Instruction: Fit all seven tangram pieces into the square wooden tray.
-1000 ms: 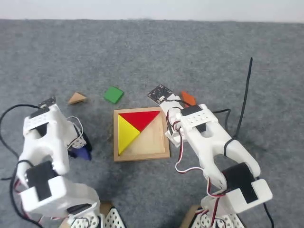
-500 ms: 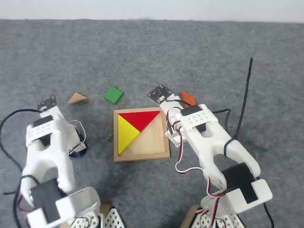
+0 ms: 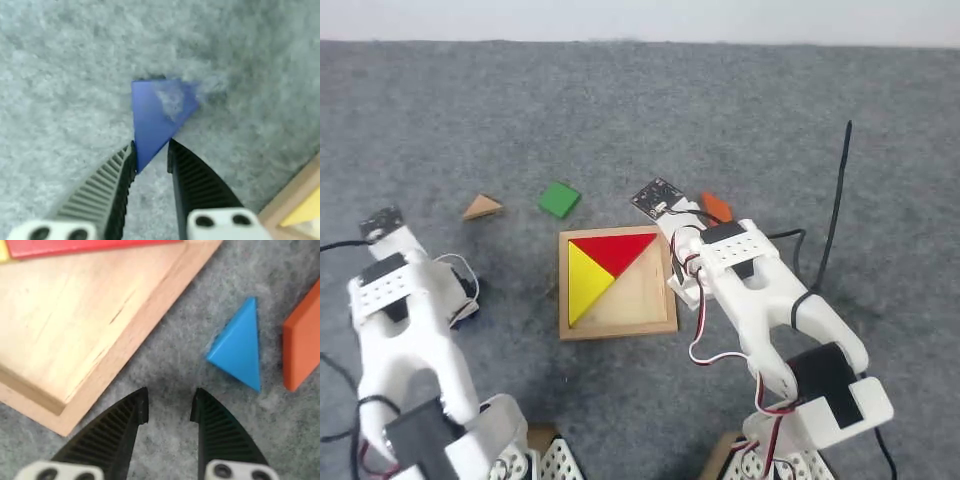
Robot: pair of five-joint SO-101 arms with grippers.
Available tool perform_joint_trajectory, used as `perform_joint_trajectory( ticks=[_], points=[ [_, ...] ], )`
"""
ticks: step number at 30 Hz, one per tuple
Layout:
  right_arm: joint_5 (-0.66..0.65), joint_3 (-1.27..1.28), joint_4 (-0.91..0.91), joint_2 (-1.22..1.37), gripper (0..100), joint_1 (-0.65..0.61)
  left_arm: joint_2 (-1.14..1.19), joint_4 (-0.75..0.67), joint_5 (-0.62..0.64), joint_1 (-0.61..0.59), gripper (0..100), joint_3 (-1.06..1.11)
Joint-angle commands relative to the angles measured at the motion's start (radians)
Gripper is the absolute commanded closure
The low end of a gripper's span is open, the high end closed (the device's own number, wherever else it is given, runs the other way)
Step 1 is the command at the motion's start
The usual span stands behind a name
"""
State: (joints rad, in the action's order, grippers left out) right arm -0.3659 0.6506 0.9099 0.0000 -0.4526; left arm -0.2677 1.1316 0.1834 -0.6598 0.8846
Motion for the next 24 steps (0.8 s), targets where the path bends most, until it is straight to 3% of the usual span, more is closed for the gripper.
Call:
perform_joint_trajectory(
  ticks=[1,12,24],
  points=[
    [-0.011,-0.049,0.015,-0.013,84.3,-0.007,-0.044,-0.041,0.011,-0.014,90,-0.035],
    [-0.011,-0.049,0.015,-0.013,84.3,-0.007,-0.044,-0.057,0.084,-0.13,90,-0.084],
    [-0.011,-0.049,0.015,-0.013,84.3,-0.007,-0.038,-0.06,0.126,-0.133,90,-0.159]
  ],
)
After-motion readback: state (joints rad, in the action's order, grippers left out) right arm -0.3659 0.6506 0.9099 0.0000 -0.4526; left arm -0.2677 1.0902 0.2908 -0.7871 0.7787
